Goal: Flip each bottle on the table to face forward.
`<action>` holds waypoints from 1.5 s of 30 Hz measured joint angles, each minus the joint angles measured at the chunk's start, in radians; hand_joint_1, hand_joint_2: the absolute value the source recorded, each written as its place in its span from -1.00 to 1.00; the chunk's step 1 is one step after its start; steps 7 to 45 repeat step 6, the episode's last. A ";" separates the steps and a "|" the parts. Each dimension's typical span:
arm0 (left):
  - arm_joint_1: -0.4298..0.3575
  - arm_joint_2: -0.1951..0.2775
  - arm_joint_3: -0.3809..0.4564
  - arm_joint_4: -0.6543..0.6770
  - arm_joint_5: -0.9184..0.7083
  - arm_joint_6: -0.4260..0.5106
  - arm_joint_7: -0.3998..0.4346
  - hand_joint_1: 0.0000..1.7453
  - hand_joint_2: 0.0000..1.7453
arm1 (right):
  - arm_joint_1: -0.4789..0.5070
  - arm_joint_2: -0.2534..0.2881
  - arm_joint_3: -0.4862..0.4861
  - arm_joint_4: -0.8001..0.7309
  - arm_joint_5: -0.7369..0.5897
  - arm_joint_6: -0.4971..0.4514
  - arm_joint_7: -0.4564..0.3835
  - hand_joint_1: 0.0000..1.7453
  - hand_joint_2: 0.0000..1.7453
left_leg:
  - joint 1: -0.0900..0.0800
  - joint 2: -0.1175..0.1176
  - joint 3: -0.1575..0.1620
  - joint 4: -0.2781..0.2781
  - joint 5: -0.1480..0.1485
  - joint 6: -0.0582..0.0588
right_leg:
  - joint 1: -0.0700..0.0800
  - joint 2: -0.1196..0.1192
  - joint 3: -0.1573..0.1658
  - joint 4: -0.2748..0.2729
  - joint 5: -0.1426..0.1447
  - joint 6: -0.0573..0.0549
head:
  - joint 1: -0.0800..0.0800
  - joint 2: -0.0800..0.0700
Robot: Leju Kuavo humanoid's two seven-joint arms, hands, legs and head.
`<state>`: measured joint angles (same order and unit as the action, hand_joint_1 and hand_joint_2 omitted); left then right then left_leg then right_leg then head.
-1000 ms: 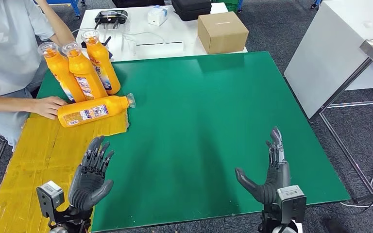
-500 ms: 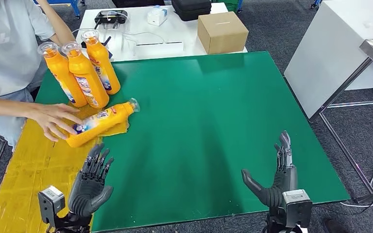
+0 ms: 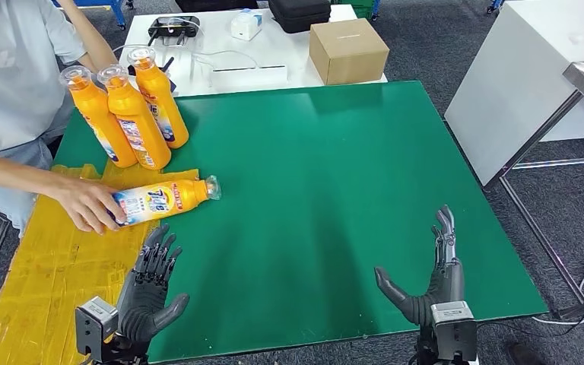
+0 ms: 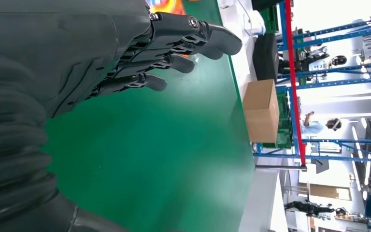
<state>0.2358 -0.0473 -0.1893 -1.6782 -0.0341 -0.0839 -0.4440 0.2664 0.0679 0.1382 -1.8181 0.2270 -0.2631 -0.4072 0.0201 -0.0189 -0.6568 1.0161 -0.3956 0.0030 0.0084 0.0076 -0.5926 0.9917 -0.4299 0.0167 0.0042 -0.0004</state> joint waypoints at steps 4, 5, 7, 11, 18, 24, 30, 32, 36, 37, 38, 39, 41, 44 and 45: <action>0.000 0.000 0.000 0.000 -0.001 0.008 -0.002 -1.00 1.00 | 0.000 0.000 0.006 0.000 0.000 0.000 0.000 -1.00 1.00 | 0.000 0.000 0.000 0.000 0.000 0.000 | 0.000 0.000 0.000 0.000 0.000 0.000 | 0.000 0.000; 0.000 0.000 0.000 0.000 -0.002 0.009 -0.002 -1.00 1.00 | 0.000 0.000 0.007 0.000 0.000 0.001 0.000 -1.00 1.00 | 0.000 0.000 0.000 0.000 0.000 0.000 | 0.000 0.000 0.000 0.000 0.000 0.000 | 0.000 0.000; 0.000 0.000 0.000 0.000 -0.002 0.010 -0.002 -1.00 1.00 | 0.000 0.000 0.007 0.000 0.000 0.001 0.000 -1.00 1.00 | 0.000 0.000 0.000 0.000 0.000 0.000 | 0.000 0.000 0.000 0.000 0.000 0.000 | 0.000 0.000; 0.000 0.000 0.000 0.000 -0.002 0.010 -0.002 -1.00 1.00 | 0.000 0.000 0.007 0.000 0.000 0.001 0.000 -1.00 1.00 | 0.000 0.000 0.000 0.000 0.000 0.000 | 0.000 0.000 0.000 0.000 0.000 0.000 | 0.000 0.000; 0.000 0.000 0.000 0.000 -0.002 0.010 -0.002 -1.00 1.00 | 0.000 0.000 0.007 0.000 0.000 0.001 0.000 -1.00 1.00 | 0.000 0.000 0.000 0.000 0.000 0.000 | 0.000 0.000 0.000 0.000 0.000 0.000 | 0.000 0.000; 0.000 0.000 0.000 0.000 -0.002 0.010 -0.002 -1.00 1.00 | 0.000 0.000 0.007 0.000 0.000 0.001 0.000 -1.00 1.00 | 0.000 0.000 0.000 0.000 0.000 0.000 | 0.000 0.000 0.000 0.000 0.000 0.000 | 0.000 0.000; 0.000 0.000 0.000 0.000 -0.002 0.010 -0.002 -1.00 1.00 | 0.000 0.000 0.007 0.000 0.000 0.001 0.000 -1.00 1.00 | 0.000 0.000 0.000 0.000 0.000 0.000 | 0.000 0.000 0.000 0.000 0.000 0.000 | 0.000 0.000; 0.000 0.000 0.000 0.000 -0.002 0.010 -0.002 -1.00 1.00 | 0.000 0.000 0.007 0.000 0.000 0.001 0.000 -1.00 1.00 | 0.000 0.000 0.000 0.000 0.000 0.000 | 0.000 0.000 0.000 0.000 0.000 0.000 | 0.000 0.000; 0.000 0.000 0.000 0.000 -0.002 0.010 -0.002 -1.00 1.00 | 0.000 0.000 0.007 0.000 0.000 0.001 0.000 -1.00 1.00 | 0.000 0.000 0.000 0.000 0.000 0.000 | 0.000 0.000 0.000 0.000 0.000 0.000 | 0.000 0.000; 0.000 0.000 0.000 0.000 -0.002 0.010 -0.002 -1.00 1.00 | 0.000 0.000 0.007 0.000 0.000 0.001 0.000 -1.00 1.00 | 0.000 0.000 0.000 0.000 0.000 0.000 | 0.000 0.000 0.000 0.000 0.000 0.000 | 0.000 0.000; 0.000 0.000 0.000 0.000 -0.002 0.010 -0.002 -1.00 1.00 | 0.000 0.000 0.007 0.000 0.000 0.001 0.000 -1.00 1.00 | 0.000 0.000 0.000 0.000 0.000 0.000 | 0.000 0.000 0.000 0.000 0.000 0.000 | 0.000 0.000; 0.000 0.000 0.000 0.000 -0.002 0.010 -0.002 -1.00 1.00 | 0.000 0.000 0.007 0.000 0.000 0.001 0.000 -1.00 1.00 | 0.000 0.000 0.000 0.000 0.000 0.000 | 0.000 0.000 0.000 0.000 0.000 0.000 | 0.000 0.000; 0.000 0.000 0.000 0.000 -0.002 0.010 -0.002 -1.00 1.00 | 0.000 0.000 0.007 0.000 0.000 0.001 0.000 -1.00 1.00 | 0.000 0.000 0.000 0.000 0.000 0.000 | 0.000 0.000 0.000 0.000 0.000 0.000 | 0.000 0.000; 0.000 0.000 0.000 0.000 -0.002 0.010 -0.002 -1.00 1.00 | 0.000 0.000 0.007 0.000 0.000 0.001 0.000 -1.00 1.00 | 0.000 0.000 0.000 0.000 0.000 0.000 | 0.000 0.000 0.000 0.000 0.000 0.000 | 0.000 0.000; 0.000 0.000 0.000 0.000 -0.002 0.010 -0.002 -1.00 1.00 | 0.000 0.000 0.007 0.000 0.000 0.001 0.000 -1.00 1.00 | 0.000 0.000 0.000 0.000 0.000 0.000 | 0.000 0.000 0.000 0.000 0.000 0.000 | 0.000 0.000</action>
